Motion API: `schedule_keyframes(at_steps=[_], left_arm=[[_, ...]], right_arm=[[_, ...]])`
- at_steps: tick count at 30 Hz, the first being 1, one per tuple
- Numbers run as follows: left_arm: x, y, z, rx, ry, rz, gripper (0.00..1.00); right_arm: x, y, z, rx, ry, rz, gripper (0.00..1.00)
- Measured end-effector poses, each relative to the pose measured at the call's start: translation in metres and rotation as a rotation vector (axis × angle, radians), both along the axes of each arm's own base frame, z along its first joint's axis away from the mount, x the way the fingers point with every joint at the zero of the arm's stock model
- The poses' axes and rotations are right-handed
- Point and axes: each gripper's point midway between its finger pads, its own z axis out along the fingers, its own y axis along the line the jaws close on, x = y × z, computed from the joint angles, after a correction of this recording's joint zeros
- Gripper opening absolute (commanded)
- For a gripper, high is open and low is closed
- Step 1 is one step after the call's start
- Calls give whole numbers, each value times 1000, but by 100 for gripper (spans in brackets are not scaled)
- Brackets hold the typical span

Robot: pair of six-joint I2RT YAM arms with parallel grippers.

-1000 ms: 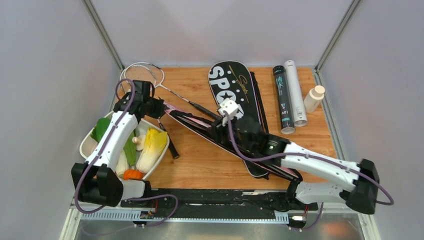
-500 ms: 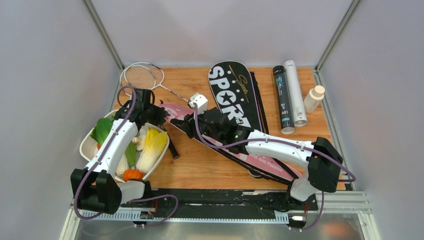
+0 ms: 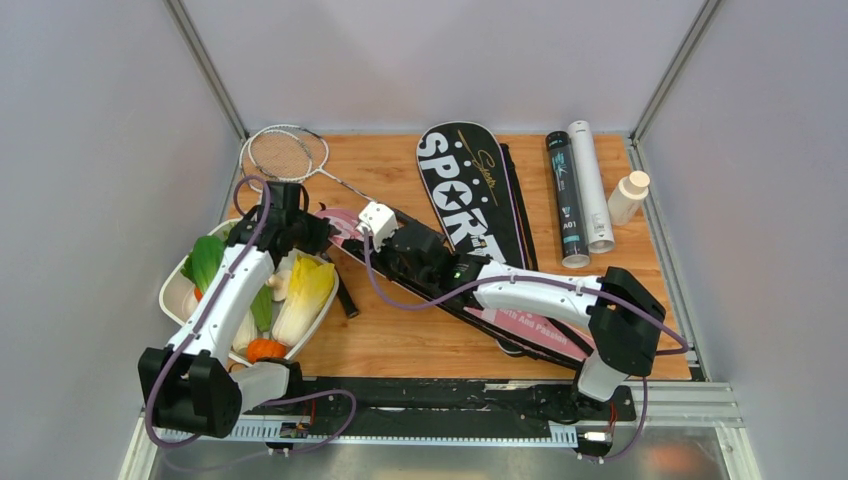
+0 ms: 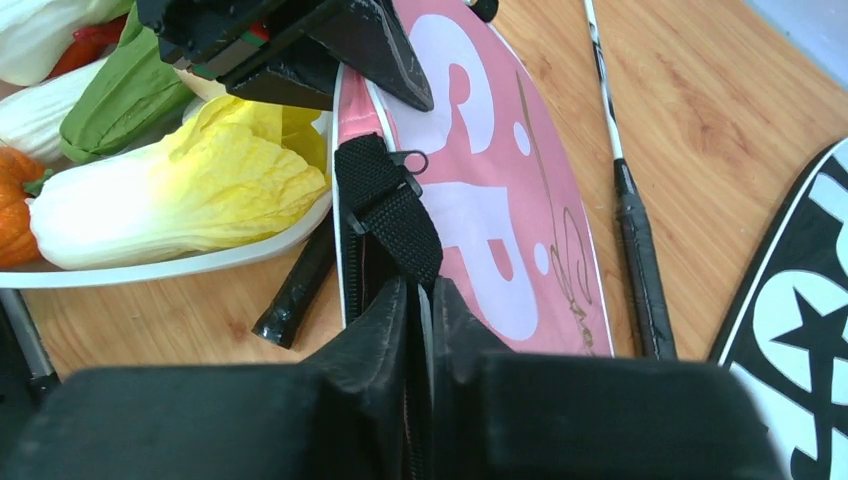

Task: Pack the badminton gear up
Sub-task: Zip the racket bag at the center of the board.

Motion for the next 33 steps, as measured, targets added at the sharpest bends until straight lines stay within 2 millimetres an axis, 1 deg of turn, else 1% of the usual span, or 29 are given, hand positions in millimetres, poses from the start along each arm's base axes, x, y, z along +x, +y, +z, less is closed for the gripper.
schedule_keyframes(at_steps=[2,3,8,10,11,13,14,15,16,17,18,19,20,22,23,24,25,26,28,29,31,33], left_arm=[[0,0,2,0,-5,-1,22],[-1,0,2,0,-6,-1,21],[-2,1,1,5,-5,4,17],[-3,2,-1,7,-2,5,17],[-4,2,-1,7,0,5,17],[-4,2,-2,7,1,5,16],[-4,2,-2,8,1,5,16],[-3,2,-2,9,0,6,16],[-3,2,-2,9,0,7,16],[-3,2,-2,10,0,7,16],[-3,3,-2,10,0,7,16],[-3,3,-2,11,0,7,16],[-3,3,-2,11,0,7,16],[-4,3,-2,12,2,8,16],[-4,3,-2,12,3,8,16],[-4,3,-2,12,2,8,16],[-4,3,-2,13,2,9,16],[-4,3,-2,14,2,10,16],[-3,6,-3,21,1,19,16],[-3,6,-3,22,3,20,16],[-4,6,-3,23,5,20,16],[-5,7,-4,25,11,21,16]], right_arm=[[1,-1,0,-20,-29,3,1],[1,-1,0,-30,-42,4,3],[4,-3,6,-79,-108,14,27],[6,-3,10,-95,-133,16,30],[8,-3,13,-101,-147,16,28],[10,-4,15,-114,-169,22,10],[10,-4,15,-123,-179,28,4],[9,-3,15,-126,-184,36,2],[8,-3,15,-133,-190,44,4],[8,-3,14,-138,-193,51,9],[7,-3,14,-142,-194,57,21],[7,-3,13,-145,-197,63,27],[6,-2,14,-144,-197,64,28],[7,-3,14,-155,-210,67,14],[8,-3,14,-161,-217,68,10],[9,-2,15,-169,-228,71,10],[10,0,15,-178,-238,68,13],[11,1,15,-188,-247,63,20],[12,4,13,-210,-265,53,39],[13,6,11,-224,-277,52,44],[13,10,9,-243,-293,48,45],[13,13,9,-258,-312,47,42]])
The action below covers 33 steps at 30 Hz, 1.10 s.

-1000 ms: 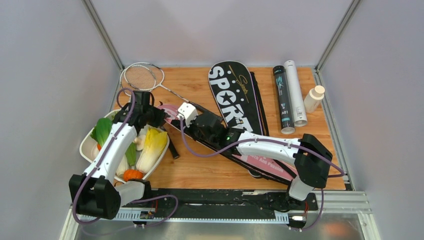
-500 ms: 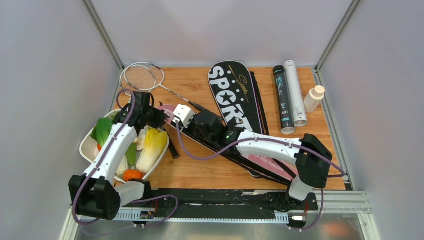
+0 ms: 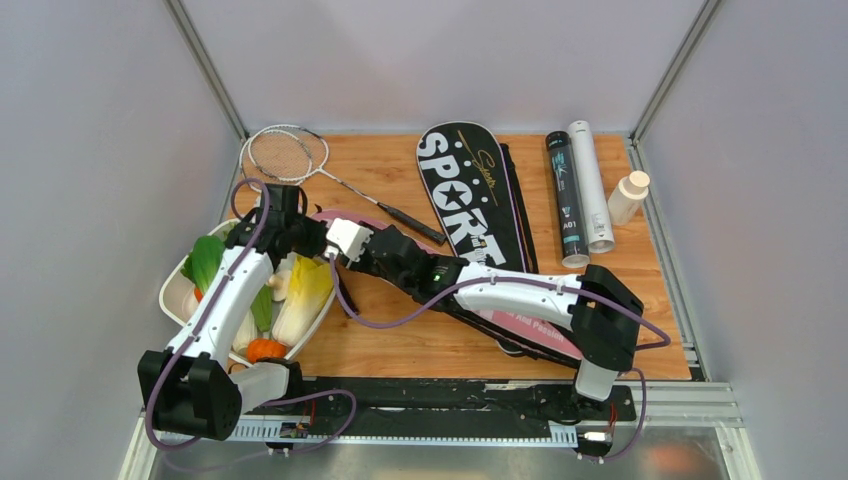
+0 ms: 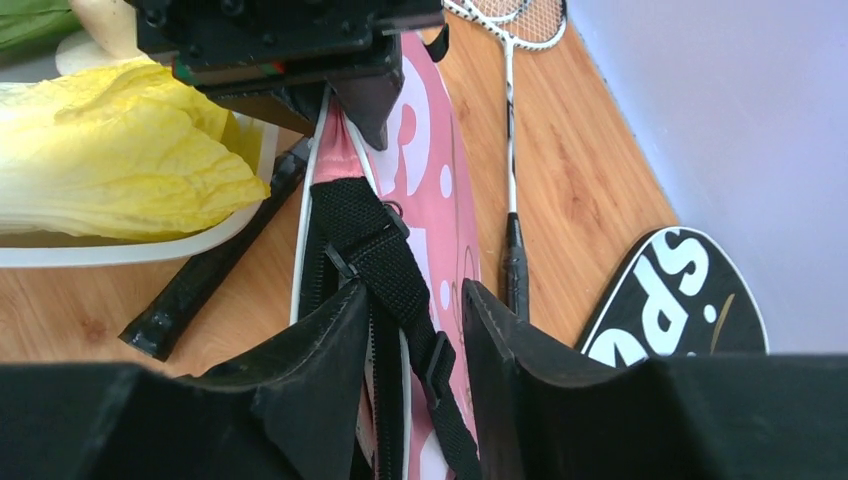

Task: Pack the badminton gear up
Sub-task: Zip the racket bag at the center of the board.

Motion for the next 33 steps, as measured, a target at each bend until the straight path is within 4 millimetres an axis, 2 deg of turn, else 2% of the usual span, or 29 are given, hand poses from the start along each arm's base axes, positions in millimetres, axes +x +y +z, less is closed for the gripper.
schedule_keyframes(at_steps=[3,5,9,16,24,30,33], left_arm=[[-1,0,0,1,3,1,16],[-1,0,-1,1,4,1,16],[-2,1,-2,4,10,2,16],[-3,1,-3,5,15,3,16],[-4,0,-2,0,13,1,15],[-10,1,-1,-6,1,1,14],[-10,0,-2,-8,-4,-2,14]], right_arm=[[-1,4,7,-3,-27,2,31],[-1,6,15,4,-45,4,28],[2,9,26,26,-87,-3,34],[10,20,48,63,-142,-10,34],[15,20,32,107,-57,-23,33],[32,10,11,137,44,-51,43],[33,6,3,153,128,-12,42]])
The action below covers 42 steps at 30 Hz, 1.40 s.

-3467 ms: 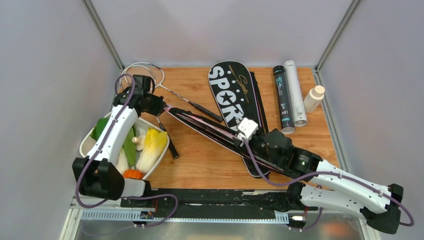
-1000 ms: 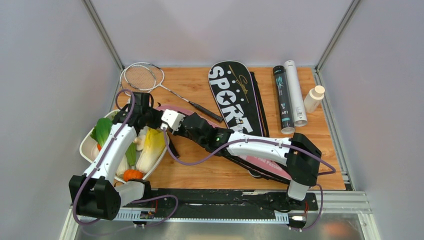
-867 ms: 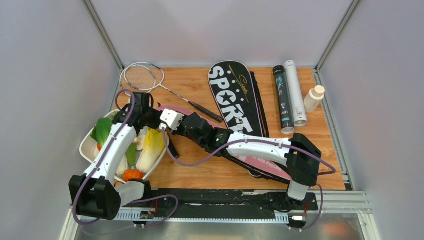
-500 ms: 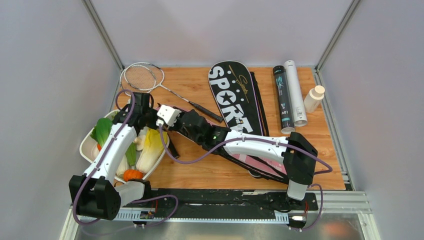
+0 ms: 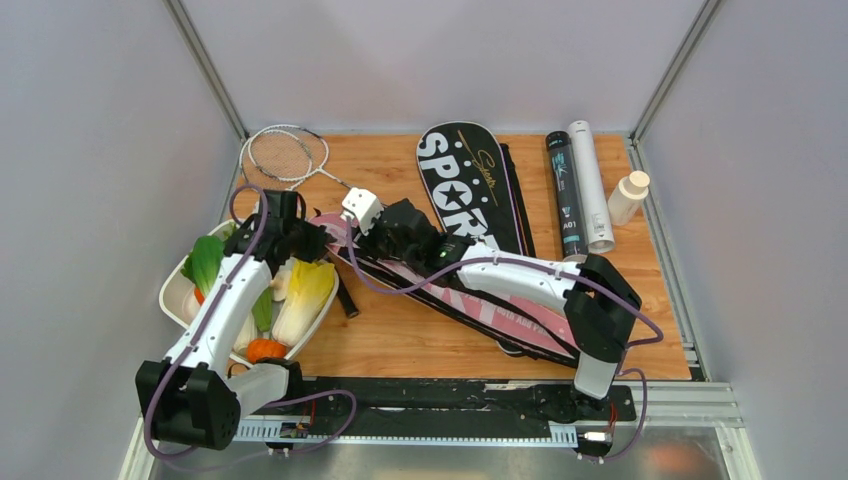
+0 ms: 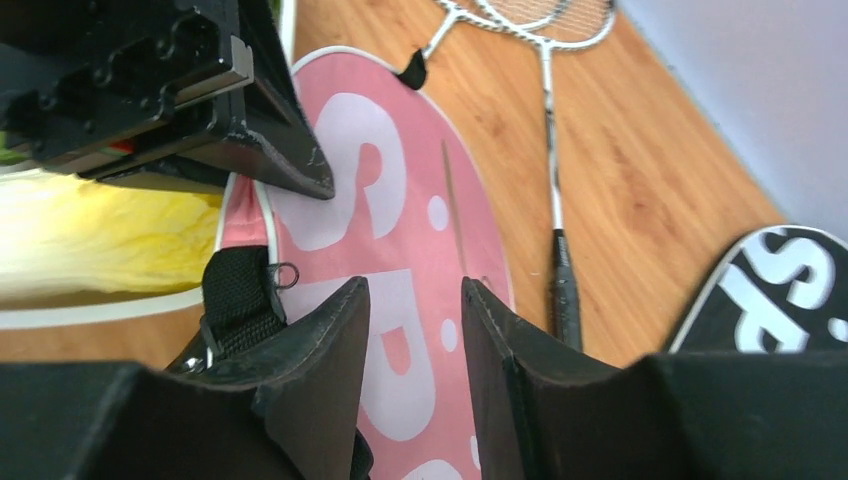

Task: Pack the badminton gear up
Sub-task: Zip the racket bag at the center of the board.

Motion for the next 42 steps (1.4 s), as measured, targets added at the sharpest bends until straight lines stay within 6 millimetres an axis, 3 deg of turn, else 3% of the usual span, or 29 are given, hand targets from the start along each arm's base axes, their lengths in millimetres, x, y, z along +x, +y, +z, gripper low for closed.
schedule_keyframes(at_steps=[4,9,16,22,42], left_arm=[[0,-1,-2,-3,-24,-9,13],[-6,-1,-2,-14,-69,-14,11],[-6,-2,-2,-13,-91,-29,10],[-6,-2,-4,-1,-90,-40,10],[-9,1,-12,28,-90,-61,10]], right_arm=[[-5,-4,-6,31,129,99,33],[-19,-8,-20,43,285,191,35],[-47,4,-23,73,397,315,35],[-49,12,-21,94,435,342,41],[-44,32,-32,118,532,372,41]])
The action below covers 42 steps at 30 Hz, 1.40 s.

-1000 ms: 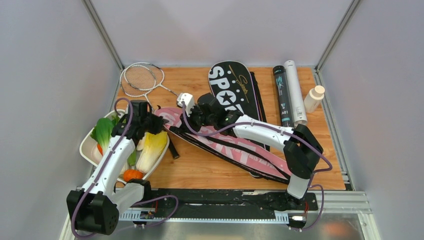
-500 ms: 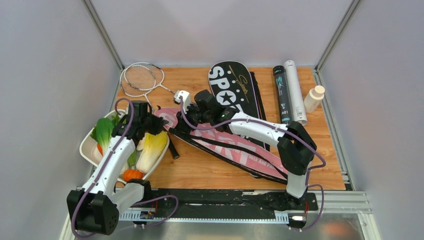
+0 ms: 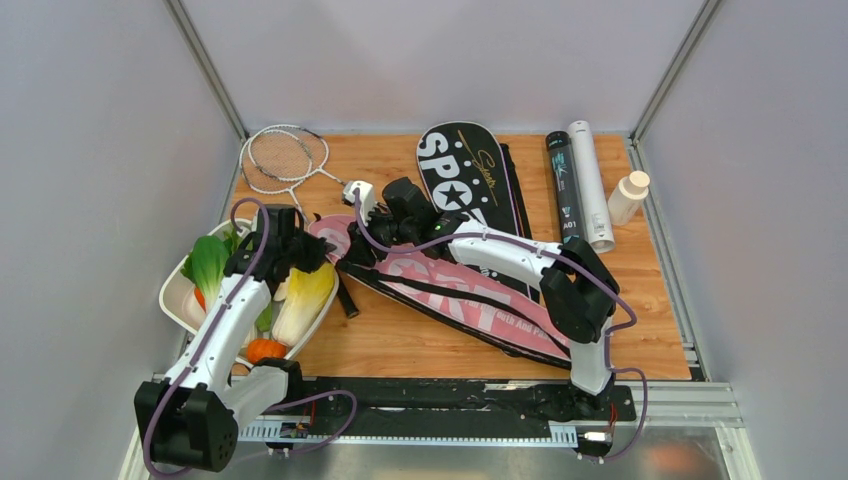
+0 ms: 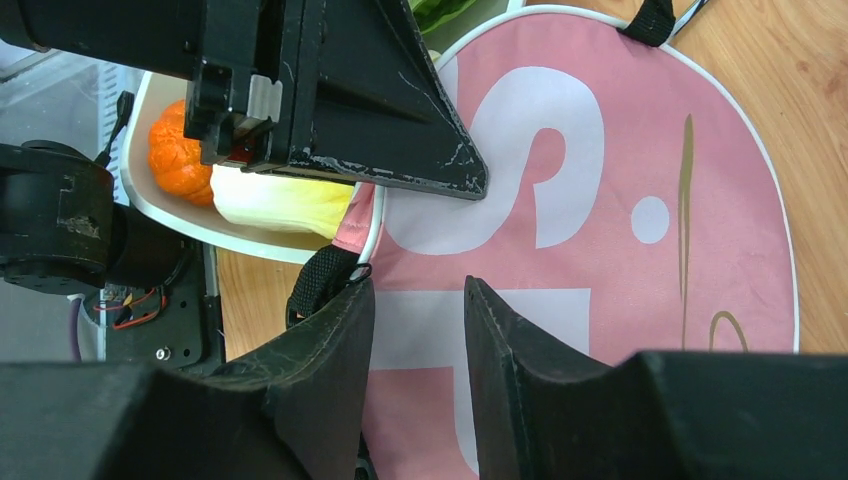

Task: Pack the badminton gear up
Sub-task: Zip the racket bag at the center of the board.

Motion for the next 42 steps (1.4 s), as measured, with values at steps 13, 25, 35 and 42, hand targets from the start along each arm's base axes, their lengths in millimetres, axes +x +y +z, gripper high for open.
schedule_keyframes(at_steps=[13,25,35,42], left_arm=[[0,0,0,4,-8,-7,9],[1,-3,3,-7,-21,-20,9],[1,-3,3,-2,-23,-26,9],[2,-6,5,-9,-33,-42,9]], right_arm=[[-5,-1,-1,16,39,14,36],[-7,-12,2,18,78,-9,39],[-4,-8,-1,29,161,-8,43],[-4,-12,2,47,228,5,44]])
